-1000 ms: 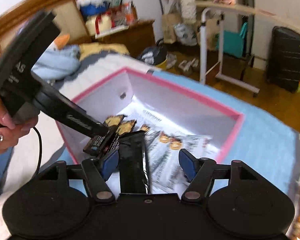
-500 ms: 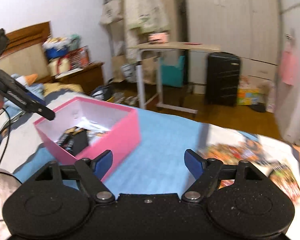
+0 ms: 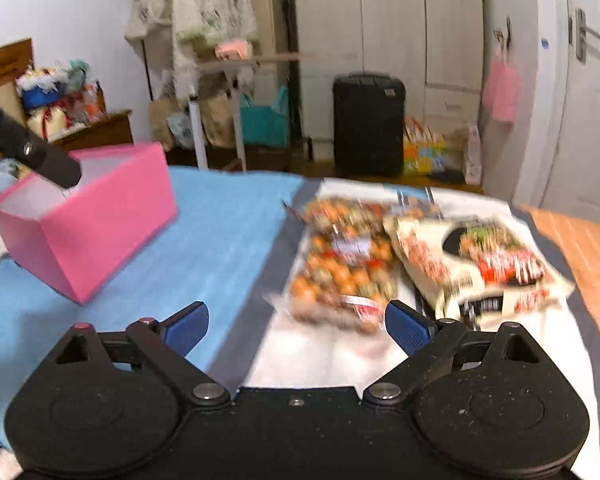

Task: Organize snacks
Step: 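Move both tools to the clear bag of coated nuts, then grasp the clear bag of coated nuts with both tools, then carry the nut bag over the pink box with both tools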

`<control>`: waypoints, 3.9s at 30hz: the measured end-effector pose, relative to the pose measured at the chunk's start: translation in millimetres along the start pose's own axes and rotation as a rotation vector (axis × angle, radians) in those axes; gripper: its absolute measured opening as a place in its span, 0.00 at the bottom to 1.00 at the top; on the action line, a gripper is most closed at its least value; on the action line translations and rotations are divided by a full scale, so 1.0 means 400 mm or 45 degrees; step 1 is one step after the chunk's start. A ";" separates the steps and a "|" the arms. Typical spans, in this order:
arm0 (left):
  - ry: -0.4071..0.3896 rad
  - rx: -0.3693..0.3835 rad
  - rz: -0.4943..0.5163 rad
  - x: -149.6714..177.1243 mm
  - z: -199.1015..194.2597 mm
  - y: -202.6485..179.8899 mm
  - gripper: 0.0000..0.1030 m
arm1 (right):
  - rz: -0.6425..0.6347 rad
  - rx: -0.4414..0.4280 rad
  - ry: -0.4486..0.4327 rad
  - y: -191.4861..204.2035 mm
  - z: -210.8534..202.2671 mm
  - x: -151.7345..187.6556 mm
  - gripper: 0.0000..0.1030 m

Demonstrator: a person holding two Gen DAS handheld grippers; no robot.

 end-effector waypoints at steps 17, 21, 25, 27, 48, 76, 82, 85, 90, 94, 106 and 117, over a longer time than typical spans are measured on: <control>0.006 0.134 -0.163 -0.096 0.392 -0.072 0.81 | 0.012 -0.037 0.139 -0.084 0.169 0.028 0.96; 0.081 0.207 -0.226 -0.061 0.453 -0.090 0.81 | -0.093 -0.029 0.171 -0.061 0.192 0.021 0.97; 0.078 0.237 -0.257 -0.055 0.483 -0.095 0.78 | -0.178 -0.023 0.212 -0.045 0.210 0.021 0.98; 0.058 0.272 -0.250 -0.052 0.486 -0.108 0.70 | -0.180 -0.023 0.199 -0.043 0.214 0.022 0.99; 0.145 0.327 -0.234 -0.016 0.423 -0.141 0.50 | -0.032 0.046 0.091 0.003 0.134 0.061 0.78; 0.148 0.295 -0.232 0.057 0.363 -0.136 0.55 | -0.027 -0.003 0.168 0.041 0.139 0.073 0.77; 0.191 0.256 -0.212 0.100 0.279 -0.146 0.55 | 0.020 -0.055 0.198 0.061 0.094 0.086 0.77; 0.210 0.270 -0.241 0.119 0.239 -0.141 0.56 | -0.009 -0.061 0.219 0.079 0.073 0.085 0.77; 0.234 0.241 -0.264 0.151 0.175 -0.133 0.55 | -0.007 -0.117 0.277 0.121 0.038 0.085 0.77; 0.216 0.237 -0.283 0.161 0.123 -0.126 0.56 | -0.060 -0.124 0.276 0.151 0.012 0.070 0.77; 0.078 0.217 -0.364 0.172 -0.070 -0.077 0.56 | -0.259 -0.164 0.201 0.261 -0.087 -0.005 0.76; -0.096 0.027 -0.452 0.142 -0.227 0.087 0.57 | -0.456 -0.275 0.134 0.433 -0.047 -0.146 0.76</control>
Point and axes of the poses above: each gripper's, at about its wrist camera, not at the fingertips, and z roughly the way its jaws point, y to its left, x to its underside, the point moved 7 cm from there along z, roughly the way its jaws point, and after that the axes turned 5 degrees about z, right-handed, at the moved point
